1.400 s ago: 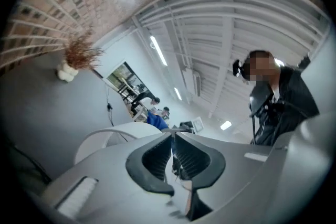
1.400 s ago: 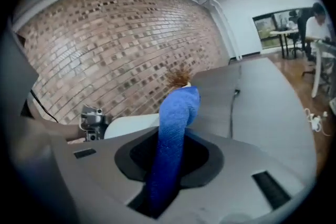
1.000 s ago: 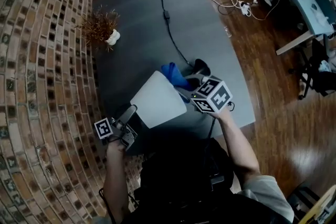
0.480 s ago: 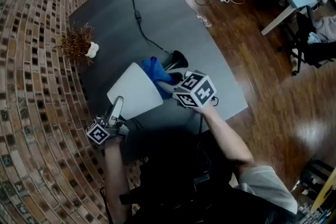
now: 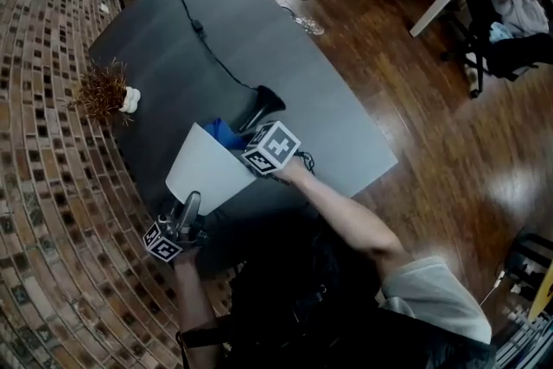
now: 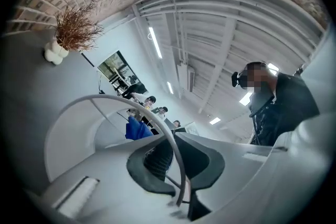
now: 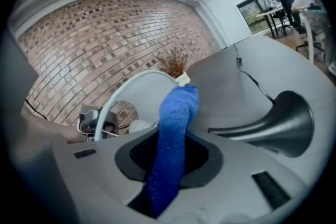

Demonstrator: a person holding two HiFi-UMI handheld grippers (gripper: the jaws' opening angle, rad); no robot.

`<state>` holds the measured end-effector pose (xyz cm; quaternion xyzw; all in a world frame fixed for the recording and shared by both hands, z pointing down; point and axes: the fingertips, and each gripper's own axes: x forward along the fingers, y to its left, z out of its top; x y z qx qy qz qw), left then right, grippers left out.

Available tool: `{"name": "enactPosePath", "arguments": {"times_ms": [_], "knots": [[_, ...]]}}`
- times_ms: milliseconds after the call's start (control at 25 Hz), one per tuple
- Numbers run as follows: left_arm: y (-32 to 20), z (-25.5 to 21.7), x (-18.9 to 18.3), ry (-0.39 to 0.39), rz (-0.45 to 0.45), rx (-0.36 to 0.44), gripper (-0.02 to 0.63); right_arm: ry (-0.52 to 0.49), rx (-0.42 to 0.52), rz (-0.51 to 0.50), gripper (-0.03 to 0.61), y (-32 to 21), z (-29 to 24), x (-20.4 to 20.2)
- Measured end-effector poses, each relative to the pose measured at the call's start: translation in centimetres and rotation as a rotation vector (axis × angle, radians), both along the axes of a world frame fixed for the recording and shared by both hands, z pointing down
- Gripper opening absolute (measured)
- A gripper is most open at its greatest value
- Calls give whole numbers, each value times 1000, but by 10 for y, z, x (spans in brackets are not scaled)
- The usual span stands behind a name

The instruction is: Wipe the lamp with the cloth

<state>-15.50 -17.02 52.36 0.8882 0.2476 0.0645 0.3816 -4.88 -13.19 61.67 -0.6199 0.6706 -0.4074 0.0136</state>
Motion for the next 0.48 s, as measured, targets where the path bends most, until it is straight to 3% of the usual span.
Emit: {"name": "enactPosePath", "arguments": {"times_ms": [120, 240, 360, 480], "knots": [[11, 2, -4, 1, 21, 28, 14, 72, -140, 70, 81, 32, 22, 28], [26, 4, -10, 3, 54, 89, 12, 234, -236, 150, 81, 77, 17, 69], [44, 8, -19, 3, 102, 172, 11, 299, -177, 172, 81, 82, -20, 84], [64, 14, -29, -6, 146, 238, 8, 145, -53, -1, 81, 39, -40, 39]]}}
